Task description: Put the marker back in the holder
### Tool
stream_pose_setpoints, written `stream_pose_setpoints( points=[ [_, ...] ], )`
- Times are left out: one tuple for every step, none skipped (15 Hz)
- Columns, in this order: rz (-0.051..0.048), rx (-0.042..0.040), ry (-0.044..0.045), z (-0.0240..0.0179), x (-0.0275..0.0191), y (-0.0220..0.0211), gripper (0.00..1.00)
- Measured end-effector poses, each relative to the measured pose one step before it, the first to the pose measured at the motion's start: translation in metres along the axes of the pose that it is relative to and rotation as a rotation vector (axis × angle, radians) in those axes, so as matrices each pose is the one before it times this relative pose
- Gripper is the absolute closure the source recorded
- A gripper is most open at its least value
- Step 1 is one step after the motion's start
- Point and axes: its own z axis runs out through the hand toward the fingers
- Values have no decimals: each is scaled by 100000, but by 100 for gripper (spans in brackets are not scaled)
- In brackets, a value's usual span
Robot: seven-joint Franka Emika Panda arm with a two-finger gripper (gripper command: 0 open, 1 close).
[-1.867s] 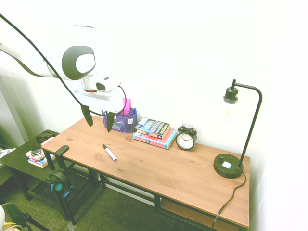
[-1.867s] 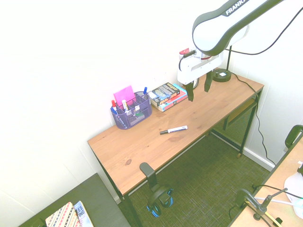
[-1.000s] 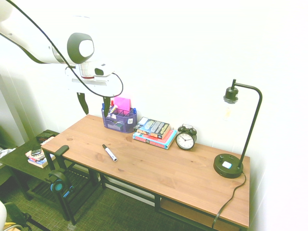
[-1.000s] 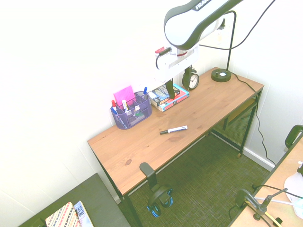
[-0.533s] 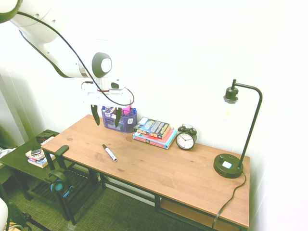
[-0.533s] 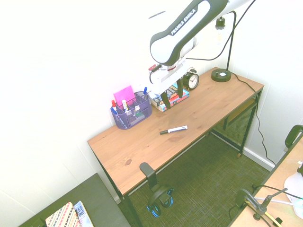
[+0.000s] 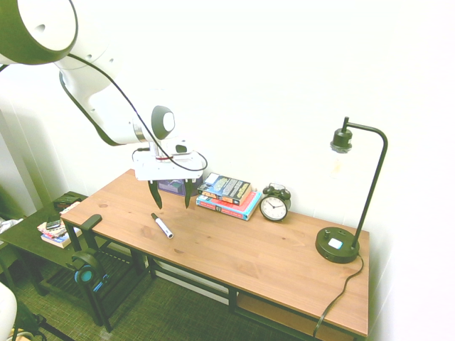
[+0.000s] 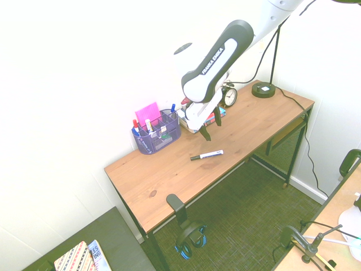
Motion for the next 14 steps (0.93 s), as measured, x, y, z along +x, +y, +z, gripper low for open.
stream_pose_setpoints(
  points=[
    [-623,-769,-136,791,30,-96,0],
    [-1579,-1191,361,701,-207,-384,0],
    [-2155,-957,316,464,-539,-778,0],
    [-2514,-713,399,121,-787,-1008,0],
    [-2267,-675,38,-88,-850,-966,0],
    [-1702,-812,-248,-88,-637,-732,0],
    [-854,-983,-772,166,-364,-331,0],
    [-601,-988,-1553,506,-75,8,0],
    [-1045,-1147,-2413,591,155,99,0],
    [-1395,-1223,-1876,502,410,-59,0],
    [-1197,-1128,-1081,379,421,-362,0],
    [-1130,-943,-759,283,427,-491,0],
    [-1144,-992,-984,209,338,-572,0],
    [-1205,-719,-1301,130,288,-440,0]
  ],
)
